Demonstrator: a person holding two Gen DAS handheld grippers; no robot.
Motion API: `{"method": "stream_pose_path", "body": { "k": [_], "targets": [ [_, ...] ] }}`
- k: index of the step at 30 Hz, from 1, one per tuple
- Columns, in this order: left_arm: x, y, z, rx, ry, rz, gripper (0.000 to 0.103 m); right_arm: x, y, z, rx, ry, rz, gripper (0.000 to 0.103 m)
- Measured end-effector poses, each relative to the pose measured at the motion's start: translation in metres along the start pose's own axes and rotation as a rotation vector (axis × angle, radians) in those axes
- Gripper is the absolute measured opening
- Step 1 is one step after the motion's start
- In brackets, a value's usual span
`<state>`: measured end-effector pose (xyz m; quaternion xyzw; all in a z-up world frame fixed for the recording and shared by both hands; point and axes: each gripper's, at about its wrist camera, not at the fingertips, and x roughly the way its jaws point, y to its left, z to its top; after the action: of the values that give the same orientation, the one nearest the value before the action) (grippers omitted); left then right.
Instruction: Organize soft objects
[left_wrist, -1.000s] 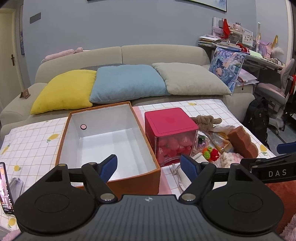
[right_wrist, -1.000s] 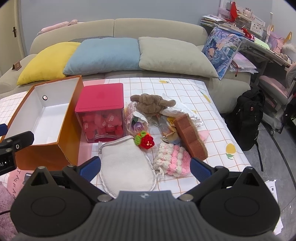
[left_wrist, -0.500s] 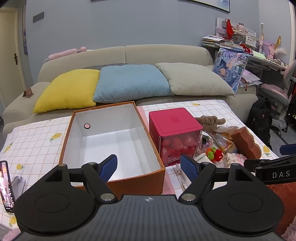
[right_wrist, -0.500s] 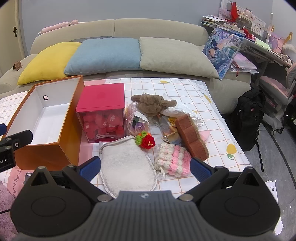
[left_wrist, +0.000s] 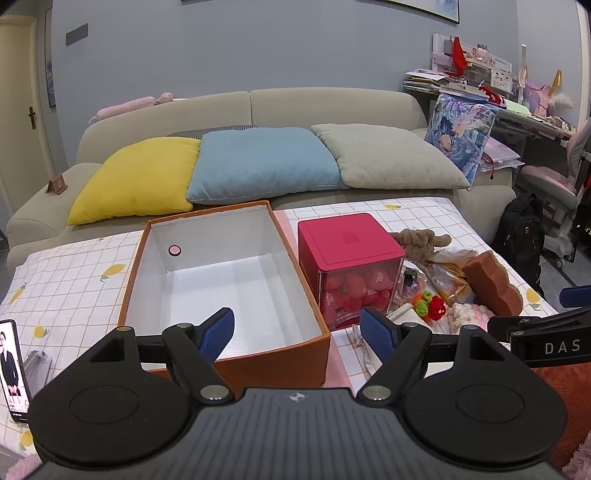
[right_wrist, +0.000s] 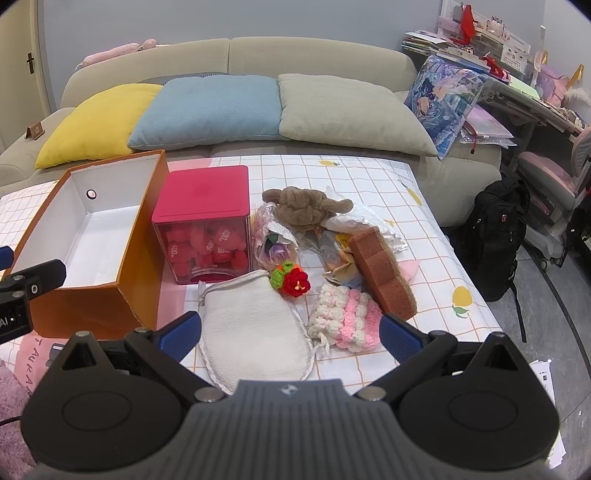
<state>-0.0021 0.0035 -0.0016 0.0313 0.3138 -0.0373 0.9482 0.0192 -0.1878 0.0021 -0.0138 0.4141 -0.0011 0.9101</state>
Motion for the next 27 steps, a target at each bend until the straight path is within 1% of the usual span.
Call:
{"method": "stream_pose_path", "body": {
  "k": [21,24,27],
  "targets": [
    [0.0019,-0.0016,-0.0028,-0.009,0.020,-0.024,0.091,0.0012,-0.0023,-0.0014,0.007,0.008,0.005,0.100],
    [0.0039,-0.0018,-0.0026,-0.012,0.030,-0.039,0.091,0.0023,-0.0036,-0.0026,0.010,0.014,0.007,0.100],
    [0.0074,-0.0048,0.0001,-0.001,0.038,-0.084,0.091,0.0060,-0.0078,-0.0038,0.015,0.027,0.010,0.100]
  ]
}}
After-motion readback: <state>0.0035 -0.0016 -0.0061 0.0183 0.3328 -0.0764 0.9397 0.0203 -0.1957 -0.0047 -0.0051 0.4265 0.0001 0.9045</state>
